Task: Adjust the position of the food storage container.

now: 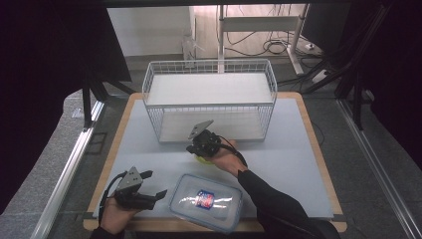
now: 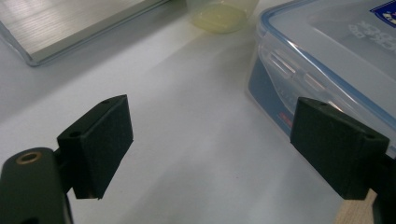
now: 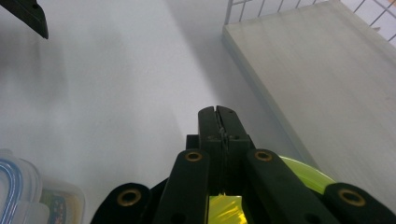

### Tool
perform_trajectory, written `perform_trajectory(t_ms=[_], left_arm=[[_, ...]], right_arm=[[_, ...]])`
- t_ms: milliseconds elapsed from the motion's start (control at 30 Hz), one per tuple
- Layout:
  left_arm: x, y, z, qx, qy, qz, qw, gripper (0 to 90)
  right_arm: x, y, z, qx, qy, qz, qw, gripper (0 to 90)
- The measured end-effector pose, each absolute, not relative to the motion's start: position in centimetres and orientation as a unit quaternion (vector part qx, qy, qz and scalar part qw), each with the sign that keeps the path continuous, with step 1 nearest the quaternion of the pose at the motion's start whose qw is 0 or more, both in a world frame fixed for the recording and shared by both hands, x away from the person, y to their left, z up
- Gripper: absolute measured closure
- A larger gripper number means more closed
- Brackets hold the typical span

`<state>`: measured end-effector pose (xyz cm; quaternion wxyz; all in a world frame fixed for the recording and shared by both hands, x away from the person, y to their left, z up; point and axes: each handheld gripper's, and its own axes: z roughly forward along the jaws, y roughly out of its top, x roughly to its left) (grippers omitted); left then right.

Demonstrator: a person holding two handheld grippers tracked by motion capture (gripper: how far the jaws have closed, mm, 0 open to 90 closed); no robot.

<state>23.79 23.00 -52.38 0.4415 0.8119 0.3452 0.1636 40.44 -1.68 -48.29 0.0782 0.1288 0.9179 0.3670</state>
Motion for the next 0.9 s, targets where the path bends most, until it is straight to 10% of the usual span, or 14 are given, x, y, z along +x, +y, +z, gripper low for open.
perform_trajectory(t_ms=[900], left_arm=[[23.8,22.9,-52.4,0.812,0.343,0.164,0.443,13.5]], right_arm=[[39.4,-9.2,-48.2,0.188,0.912,0.348,0.108,90.0]])
